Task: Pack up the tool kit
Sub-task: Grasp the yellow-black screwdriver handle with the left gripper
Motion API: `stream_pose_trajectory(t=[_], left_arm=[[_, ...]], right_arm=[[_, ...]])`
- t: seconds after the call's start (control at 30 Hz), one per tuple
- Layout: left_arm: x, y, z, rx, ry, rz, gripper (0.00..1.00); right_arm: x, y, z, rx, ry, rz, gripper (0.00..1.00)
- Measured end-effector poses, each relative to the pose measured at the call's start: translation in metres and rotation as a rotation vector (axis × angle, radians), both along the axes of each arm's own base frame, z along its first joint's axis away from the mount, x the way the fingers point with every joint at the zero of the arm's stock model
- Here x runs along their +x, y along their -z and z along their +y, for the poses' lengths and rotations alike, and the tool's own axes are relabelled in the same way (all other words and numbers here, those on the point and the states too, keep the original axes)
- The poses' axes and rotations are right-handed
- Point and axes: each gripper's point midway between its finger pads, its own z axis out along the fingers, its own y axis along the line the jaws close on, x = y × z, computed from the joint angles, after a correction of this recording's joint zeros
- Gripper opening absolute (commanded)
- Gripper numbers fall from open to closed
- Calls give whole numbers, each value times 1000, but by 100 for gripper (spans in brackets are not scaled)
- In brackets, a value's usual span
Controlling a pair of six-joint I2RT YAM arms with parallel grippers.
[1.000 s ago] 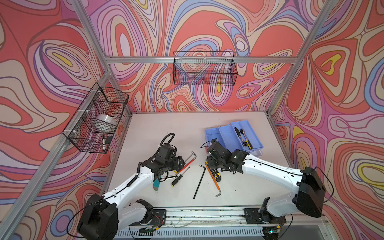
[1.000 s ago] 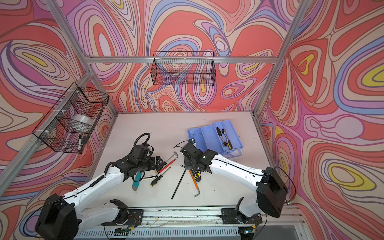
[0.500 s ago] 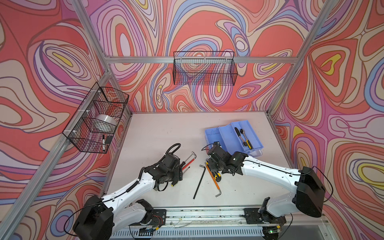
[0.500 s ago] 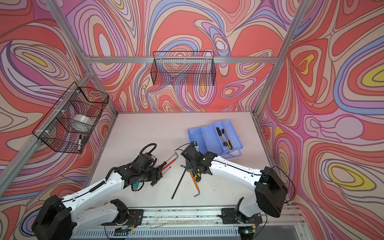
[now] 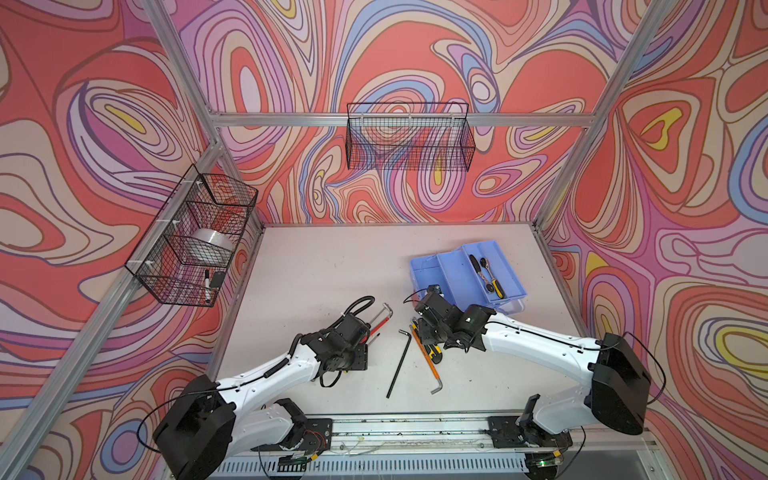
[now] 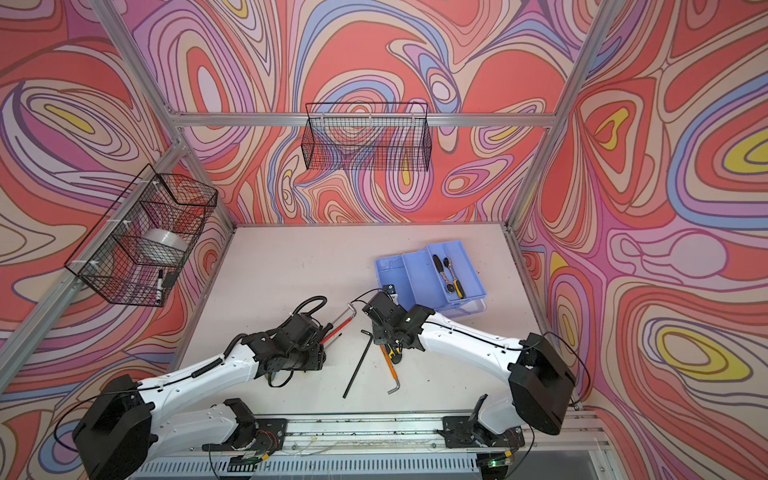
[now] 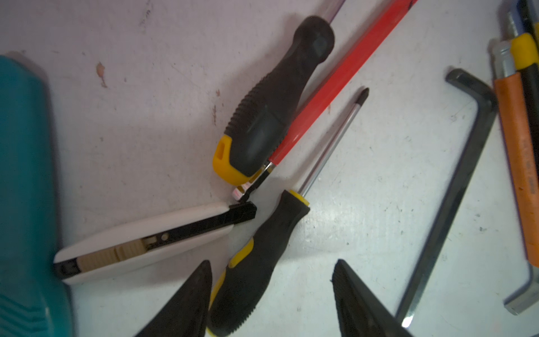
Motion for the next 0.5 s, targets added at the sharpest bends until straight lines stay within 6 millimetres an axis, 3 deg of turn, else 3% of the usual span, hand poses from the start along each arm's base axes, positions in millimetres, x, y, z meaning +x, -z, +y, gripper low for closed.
stream_pose_trajectory(t=[0.5], left_arm=[[-3,17,0,38,10,44,44]], right_arm=[[2,0,-2,-11,5,-12,64]])
